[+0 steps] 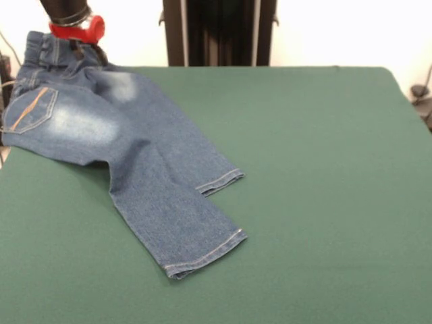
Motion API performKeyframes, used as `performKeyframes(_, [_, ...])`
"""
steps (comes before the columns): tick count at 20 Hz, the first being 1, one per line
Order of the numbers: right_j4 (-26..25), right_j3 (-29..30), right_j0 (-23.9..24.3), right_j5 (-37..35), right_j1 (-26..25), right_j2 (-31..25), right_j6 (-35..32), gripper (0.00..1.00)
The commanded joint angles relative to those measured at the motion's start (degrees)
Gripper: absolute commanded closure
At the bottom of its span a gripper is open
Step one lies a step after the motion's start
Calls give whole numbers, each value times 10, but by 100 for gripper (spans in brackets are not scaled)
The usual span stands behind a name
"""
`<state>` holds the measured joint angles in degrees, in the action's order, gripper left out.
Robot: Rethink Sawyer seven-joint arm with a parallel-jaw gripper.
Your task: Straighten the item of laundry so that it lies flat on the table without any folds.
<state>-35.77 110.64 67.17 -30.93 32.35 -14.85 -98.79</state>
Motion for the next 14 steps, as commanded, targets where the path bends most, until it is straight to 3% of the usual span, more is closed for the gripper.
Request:
performKeyframes(1, [-7, 82, -8, -6, -18, -164, 143, 0])
performKeyframes(5, [-15, 87, -9, -29, 0, -170, 134, 0])
performKeyframes(14, [-31, 52, -62, -117, 23, -126, 118, 0])
